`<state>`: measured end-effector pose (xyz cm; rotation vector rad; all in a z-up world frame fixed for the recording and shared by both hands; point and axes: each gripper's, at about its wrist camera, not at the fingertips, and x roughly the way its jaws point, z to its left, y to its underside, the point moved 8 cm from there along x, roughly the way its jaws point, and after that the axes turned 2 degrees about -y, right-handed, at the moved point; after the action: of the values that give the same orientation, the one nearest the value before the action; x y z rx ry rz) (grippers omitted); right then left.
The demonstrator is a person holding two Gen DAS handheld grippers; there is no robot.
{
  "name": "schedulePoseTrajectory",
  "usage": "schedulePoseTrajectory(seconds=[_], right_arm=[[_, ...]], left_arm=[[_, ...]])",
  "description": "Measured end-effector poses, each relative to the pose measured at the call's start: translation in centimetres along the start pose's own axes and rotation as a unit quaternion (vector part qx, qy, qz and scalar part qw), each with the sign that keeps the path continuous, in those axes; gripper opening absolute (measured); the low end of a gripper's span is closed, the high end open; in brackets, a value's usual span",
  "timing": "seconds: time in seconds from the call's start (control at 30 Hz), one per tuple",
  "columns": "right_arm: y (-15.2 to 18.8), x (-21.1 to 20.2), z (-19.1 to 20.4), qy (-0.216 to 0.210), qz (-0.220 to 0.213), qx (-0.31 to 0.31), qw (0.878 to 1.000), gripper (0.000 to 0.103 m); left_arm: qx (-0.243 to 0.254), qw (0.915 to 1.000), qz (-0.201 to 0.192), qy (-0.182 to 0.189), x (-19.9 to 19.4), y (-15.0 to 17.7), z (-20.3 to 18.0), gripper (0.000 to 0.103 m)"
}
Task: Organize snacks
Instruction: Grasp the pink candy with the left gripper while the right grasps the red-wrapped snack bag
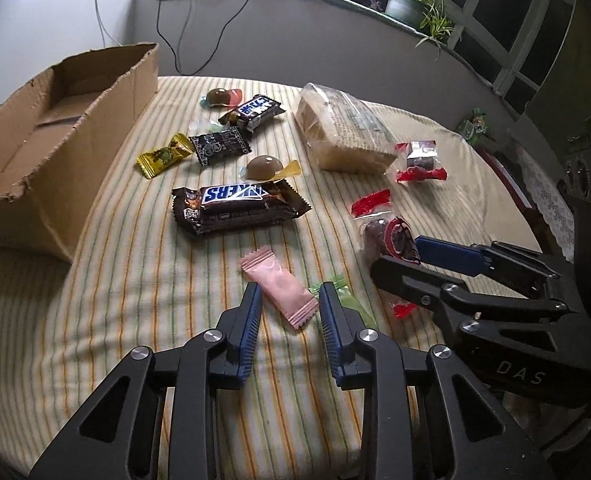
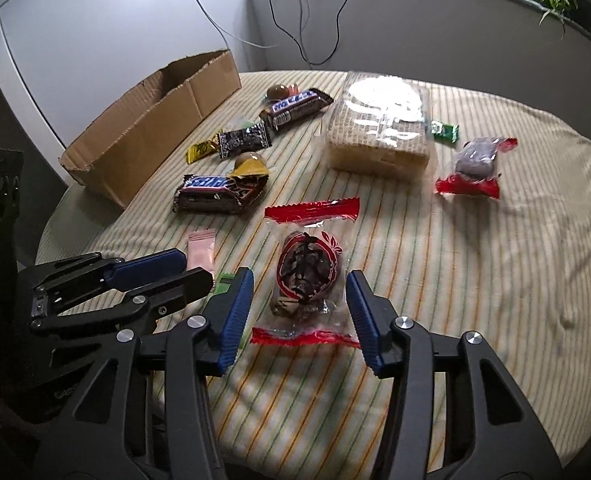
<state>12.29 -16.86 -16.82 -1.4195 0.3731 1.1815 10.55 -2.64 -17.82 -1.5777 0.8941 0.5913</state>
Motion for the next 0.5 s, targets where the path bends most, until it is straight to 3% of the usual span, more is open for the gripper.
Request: schedulePoseTrajectory(seconds=[0.23, 0.5], right_arm=[[-0.1, 1.3, -0.8, 0.005, 0.013, 0.004, 1.000, 0.046], [-0.2, 1.3, -1.4, 0.010, 0.015, 0.002, 1.000, 0.043]], left_arm=[[0.009, 0.9999, 0.003, -0.009, 0.7, -0.5, 0.2, 0.027], [0.066, 0.9967, -0.001, -0.047, 1.6, -0.9, -0.8, 0.027]])
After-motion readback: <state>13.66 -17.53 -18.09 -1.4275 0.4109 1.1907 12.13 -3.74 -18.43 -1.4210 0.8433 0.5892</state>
